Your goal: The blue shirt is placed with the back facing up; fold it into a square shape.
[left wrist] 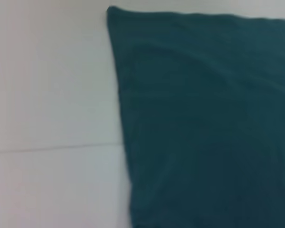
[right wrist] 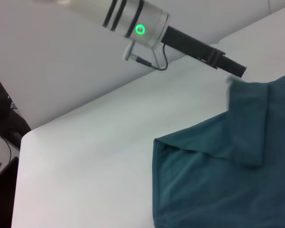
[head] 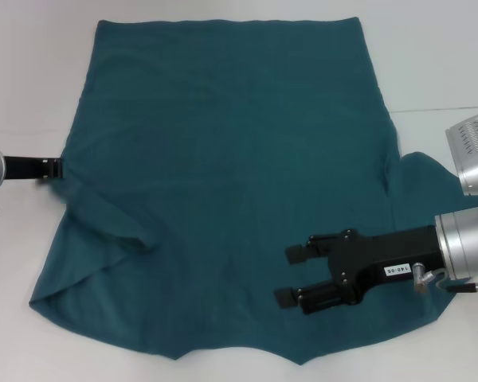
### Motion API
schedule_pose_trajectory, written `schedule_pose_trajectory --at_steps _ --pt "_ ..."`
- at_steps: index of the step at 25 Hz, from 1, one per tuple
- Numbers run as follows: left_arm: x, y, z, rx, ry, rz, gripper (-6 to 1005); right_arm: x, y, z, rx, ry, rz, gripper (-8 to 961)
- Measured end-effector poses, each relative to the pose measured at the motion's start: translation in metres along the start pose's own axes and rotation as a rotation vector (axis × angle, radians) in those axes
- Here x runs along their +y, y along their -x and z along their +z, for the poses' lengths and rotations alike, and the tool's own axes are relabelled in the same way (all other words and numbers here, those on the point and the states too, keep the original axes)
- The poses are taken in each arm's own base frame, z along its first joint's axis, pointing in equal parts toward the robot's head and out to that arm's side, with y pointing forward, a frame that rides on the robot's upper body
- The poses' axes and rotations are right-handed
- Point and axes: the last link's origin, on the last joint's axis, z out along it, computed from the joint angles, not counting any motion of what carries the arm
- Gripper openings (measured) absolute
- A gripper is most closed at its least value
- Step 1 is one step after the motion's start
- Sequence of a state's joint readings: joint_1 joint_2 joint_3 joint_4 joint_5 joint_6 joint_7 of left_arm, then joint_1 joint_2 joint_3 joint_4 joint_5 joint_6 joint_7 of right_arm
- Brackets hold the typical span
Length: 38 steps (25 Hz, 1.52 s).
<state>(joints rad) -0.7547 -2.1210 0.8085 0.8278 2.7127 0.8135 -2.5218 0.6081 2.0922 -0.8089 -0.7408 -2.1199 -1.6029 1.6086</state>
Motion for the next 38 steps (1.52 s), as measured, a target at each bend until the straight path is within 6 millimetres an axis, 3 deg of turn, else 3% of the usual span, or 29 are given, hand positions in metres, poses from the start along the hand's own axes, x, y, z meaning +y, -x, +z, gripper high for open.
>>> schedule_pose_trajectory --at_steps 11,15,20,26,29,36,38 --pt "0.042 -0.007 0.005 0.005 0.078 0.078 53 0.0 0.002 0.0 -0.017 -0.003 -0.014 914" --pt "0.033 -0.006 0.004 0.008 0.061 0.06 54 -0.001 0.001 -0.001 -0.016 -0.005 -0.015 914" --pt "0.0 0.003 -0.003 0.015 0.009 -0.035 56 -0.001 0.001 -0.002 -0.016 -0.006 -0.019 914" --pt "-0.03 0.022 -0.006 0.021 -0.046 -0.148 169 -0.001 0.002 0.0 -0.015 -0.007 -0.021 914" --pt "-0.039 0.033 -0.002 -0.007 -0.054 -0.205 348 -0.001 0.003 0.001 -0.014 -0.005 -0.026 914" --pt "-0.043 0.04 -0.001 -0.024 -0.058 -0.238 614 -0.001 0.004 0.002 -0.013 -0.007 -0.028 914" --pt "-0.042 0.042 0.0 -0.03 -0.054 -0.246 642 -0.002 0.004 0.002 -0.013 -0.01 -0.029 914"
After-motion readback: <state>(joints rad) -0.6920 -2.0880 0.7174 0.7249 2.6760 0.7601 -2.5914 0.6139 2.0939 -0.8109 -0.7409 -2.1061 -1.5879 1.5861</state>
